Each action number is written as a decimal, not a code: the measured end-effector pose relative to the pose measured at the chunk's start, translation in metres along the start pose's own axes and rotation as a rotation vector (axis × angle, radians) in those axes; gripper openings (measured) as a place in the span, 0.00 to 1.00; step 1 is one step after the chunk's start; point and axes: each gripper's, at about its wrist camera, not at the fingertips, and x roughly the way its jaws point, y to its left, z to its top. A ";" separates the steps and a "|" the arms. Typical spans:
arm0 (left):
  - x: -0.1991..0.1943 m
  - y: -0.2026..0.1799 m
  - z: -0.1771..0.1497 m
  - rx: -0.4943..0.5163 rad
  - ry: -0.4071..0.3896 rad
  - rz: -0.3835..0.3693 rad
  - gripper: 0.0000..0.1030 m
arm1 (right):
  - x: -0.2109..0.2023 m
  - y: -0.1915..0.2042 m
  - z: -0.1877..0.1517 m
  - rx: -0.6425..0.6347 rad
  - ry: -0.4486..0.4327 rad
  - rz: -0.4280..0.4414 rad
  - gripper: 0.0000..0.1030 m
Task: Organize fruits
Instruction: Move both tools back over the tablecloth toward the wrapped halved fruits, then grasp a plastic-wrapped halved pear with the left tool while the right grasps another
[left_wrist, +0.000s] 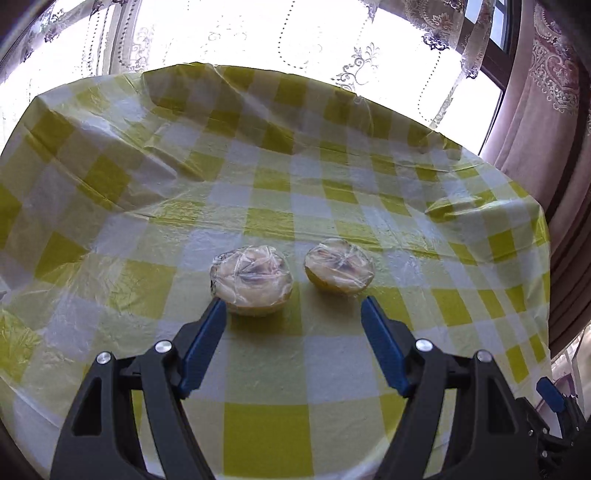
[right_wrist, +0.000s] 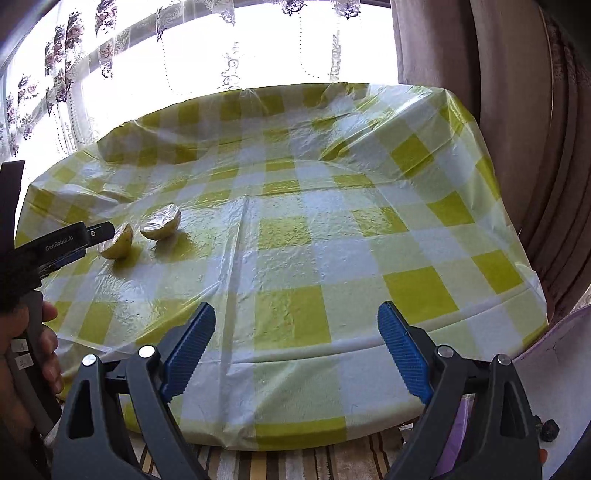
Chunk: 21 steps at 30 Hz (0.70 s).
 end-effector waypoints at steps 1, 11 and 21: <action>0.003 0.005 0.001 -0.010 0.009 0.003 0.74 | 0.003 0.003 0.001 -0.005 0.005 0.007 0.85; 0.039 0.021 0.012 -0.036 0.099 0.028 0.81 | 0.028 0.033 0.015 -0.043 0.025 0.048 0.85; 0.064 0.026 0.021 -0.020 0.127 0.063 0.68 | 0.047 0.056 0.020 -0.085 0.057 0.064 0.85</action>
